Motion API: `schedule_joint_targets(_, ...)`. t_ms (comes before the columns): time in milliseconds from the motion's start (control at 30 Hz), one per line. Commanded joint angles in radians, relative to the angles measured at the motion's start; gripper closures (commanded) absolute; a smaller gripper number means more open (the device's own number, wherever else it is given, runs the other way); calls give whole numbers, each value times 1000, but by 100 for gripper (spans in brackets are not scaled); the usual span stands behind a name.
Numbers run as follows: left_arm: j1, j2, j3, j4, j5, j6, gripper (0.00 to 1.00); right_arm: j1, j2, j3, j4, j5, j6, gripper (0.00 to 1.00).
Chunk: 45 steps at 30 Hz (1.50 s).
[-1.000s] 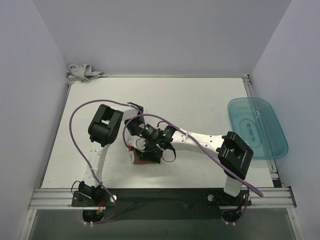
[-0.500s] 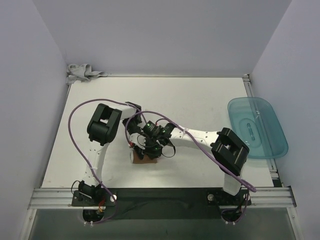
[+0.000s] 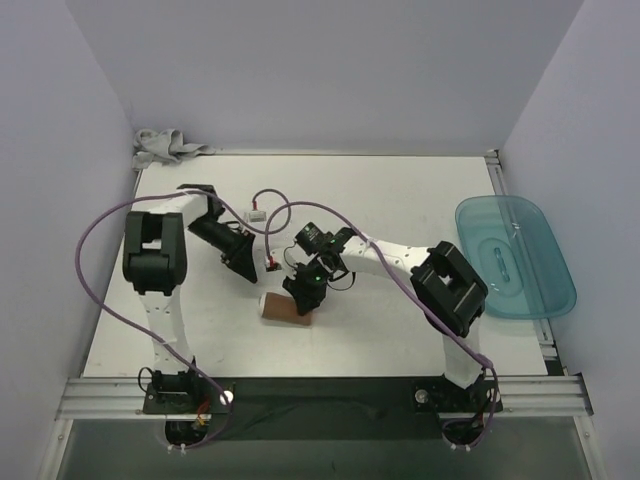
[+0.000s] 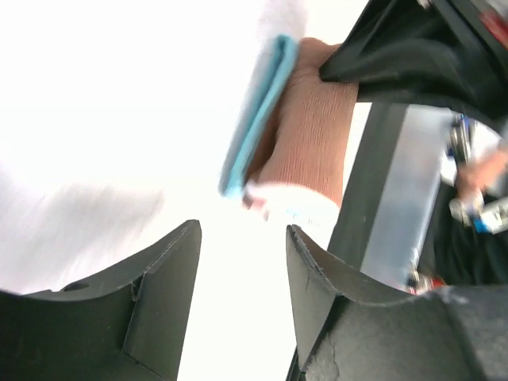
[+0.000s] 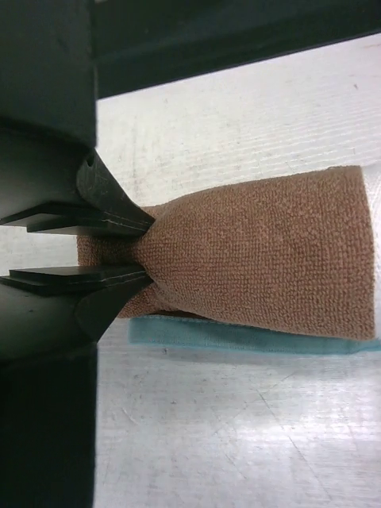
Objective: Roll the towels
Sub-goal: Roll the towel
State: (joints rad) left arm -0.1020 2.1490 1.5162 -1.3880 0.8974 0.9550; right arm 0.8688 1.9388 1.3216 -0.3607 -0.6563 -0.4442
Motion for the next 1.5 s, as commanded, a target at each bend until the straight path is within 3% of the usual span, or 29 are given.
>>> schedule_joint_targets(0, 97, -103, -51, 52, 84, -5, 43, -27, 94, 10, -207, -69, 41, 100)
schedule_joint_targets(100, 171, -159, -120, 142, 129, -132, 42, -53, 129, 53, -233, -97, 56, 100)
schedule_joint_targets(267, 174, -296, -367, 426, 121, -379, 34, -74, 175, 119, -276, -129, 76, 100)
schedule_joint_targets(433, 157, -336, -421, 559, 114, -568, 26, -90, 213, 177, -317, -157, 84, 100)
schedule_joint_targets(800, 50, -261, -436, 569, 176, -637, 25, -163, 307, 255, -354, -233, 113, 100)
schedule_joint_targets(1133, 44, -250, -507, 633, 271, -688, 25, -209, 342, 295, -354, -266, 147, 100)
schedule_joint_targets(1467, 10, -175, -496, 669, 279, -703, 38, -208, 356, 323, -354, -255, 165, 100)
